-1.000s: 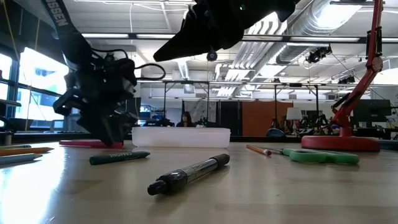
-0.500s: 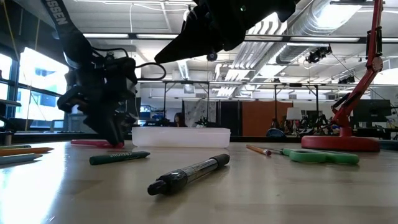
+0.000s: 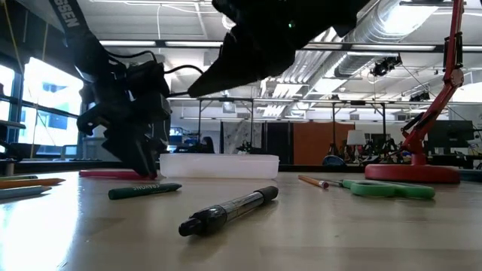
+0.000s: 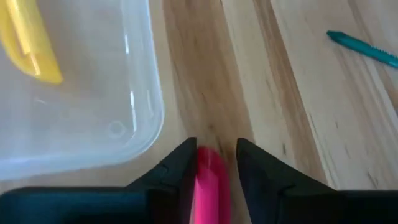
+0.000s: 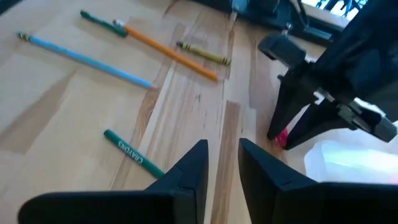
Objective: Pick & place school supplies into a supply box
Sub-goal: Put the pink pen into the orange supply box, then open the orange supply box, then put the pink pen into the orange supply box
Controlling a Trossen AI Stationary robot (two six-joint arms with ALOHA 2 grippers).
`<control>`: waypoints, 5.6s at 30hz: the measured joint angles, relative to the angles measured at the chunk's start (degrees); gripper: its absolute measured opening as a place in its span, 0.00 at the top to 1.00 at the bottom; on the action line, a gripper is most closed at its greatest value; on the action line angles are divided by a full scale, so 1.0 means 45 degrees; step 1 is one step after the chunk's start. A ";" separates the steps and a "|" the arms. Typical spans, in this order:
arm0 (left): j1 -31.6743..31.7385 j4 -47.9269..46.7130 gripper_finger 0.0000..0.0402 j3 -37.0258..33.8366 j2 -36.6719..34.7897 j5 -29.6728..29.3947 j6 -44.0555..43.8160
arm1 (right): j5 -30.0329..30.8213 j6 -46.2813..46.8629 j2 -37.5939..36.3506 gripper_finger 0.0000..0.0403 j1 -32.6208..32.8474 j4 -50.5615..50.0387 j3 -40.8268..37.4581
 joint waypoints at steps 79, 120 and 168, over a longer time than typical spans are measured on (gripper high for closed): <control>-0.0590 -1.0071 0.86 0.8539 -0.8922 -0.2543 -0.3109 | 0.3330 0.4206 0.5851 0.60 -0.0633 -0.0286 0.6933; -0.0587 -1.0173 0.89 0.8539 -0.8922 -0.2817 -0.3580 | 0.3625 0.5490 0.2369 0.67 0.1019 -0.9603 0.4609; -0.0585 -1.0180 0.88 0.8534 -0.8918 -0.3959 -0.4153 | 0.4020 -0.1827 0.2385 1.00 -0.5225 -0.9792 0.7646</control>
